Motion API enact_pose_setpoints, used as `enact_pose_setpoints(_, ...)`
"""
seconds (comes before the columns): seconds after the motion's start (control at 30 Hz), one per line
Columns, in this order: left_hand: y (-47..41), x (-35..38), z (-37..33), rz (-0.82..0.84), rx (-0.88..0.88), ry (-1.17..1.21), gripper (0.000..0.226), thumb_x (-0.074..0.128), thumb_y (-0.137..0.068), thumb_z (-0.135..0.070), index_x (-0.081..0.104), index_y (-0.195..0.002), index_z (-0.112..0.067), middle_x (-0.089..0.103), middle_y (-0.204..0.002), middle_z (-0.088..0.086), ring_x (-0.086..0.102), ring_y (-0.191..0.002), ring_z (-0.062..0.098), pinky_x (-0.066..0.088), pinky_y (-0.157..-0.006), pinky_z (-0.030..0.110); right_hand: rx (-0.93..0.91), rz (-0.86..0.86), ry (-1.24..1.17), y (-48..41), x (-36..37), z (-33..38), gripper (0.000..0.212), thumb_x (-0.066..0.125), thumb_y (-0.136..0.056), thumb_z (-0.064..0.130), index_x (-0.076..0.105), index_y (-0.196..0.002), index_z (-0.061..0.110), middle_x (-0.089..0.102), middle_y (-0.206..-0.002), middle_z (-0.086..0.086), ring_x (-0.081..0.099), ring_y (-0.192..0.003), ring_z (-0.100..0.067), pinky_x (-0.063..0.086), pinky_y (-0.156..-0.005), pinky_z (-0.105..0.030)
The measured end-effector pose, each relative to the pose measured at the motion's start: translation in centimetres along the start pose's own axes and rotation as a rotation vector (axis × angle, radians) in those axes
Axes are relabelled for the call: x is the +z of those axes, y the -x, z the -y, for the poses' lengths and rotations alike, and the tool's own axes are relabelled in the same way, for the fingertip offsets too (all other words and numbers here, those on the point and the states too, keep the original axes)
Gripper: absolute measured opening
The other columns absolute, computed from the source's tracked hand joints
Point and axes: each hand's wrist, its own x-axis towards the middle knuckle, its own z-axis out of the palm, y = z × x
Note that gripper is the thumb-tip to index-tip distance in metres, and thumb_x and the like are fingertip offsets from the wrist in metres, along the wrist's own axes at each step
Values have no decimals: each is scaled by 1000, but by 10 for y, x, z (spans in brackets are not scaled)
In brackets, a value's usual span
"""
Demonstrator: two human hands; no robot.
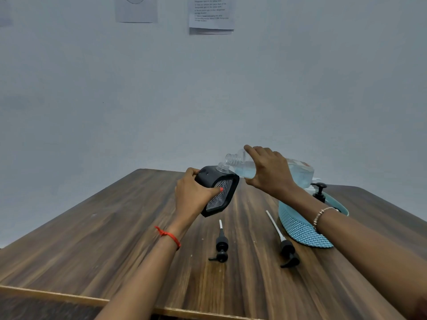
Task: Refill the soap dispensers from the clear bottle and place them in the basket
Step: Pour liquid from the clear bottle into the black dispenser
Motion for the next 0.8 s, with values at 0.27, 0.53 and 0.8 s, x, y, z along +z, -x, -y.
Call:
enact_pose_setpoints(0.27, 2, -3, 2, -3, -11, 5, 52, 87, -53, -24, 53, -92, -18, 64, -84, -4, 64, -83, 19, 50, -68, 30, -34, -7, 24, -1, 2, 1, 76, 86, -44, 15, 57, -114, 3, 66, -93, -17, 63, -77, -38, 51, -65, -43)
enact_pose_setpoints(0.53, 4, -4, 4, -3, -16, 3, 52, 87, -53, -25, 53, -92, -19, 65, -85, -3, 65, -84, 20, 54, -75, 36, -53, -18, 49, -1, 4, 2, 78, 87, -41, 15, 58, -112, 4, 67, -91, -17, 63, -75, -37, 52, -63, -42)
enact_pose_setpoints(0.8, 6, -6, 4, -4, -18, -7, 53, 87, -53, -25, 55, -94, -18, 66, -85, -3, 66, -86, 20, 54, -77, 37, -61, -21, 52, 0, 4, 3, 79, 88, -41, 16, 58, -113, 5, 66, -92, -17, 63, -76, -37, 51, -65, -43)
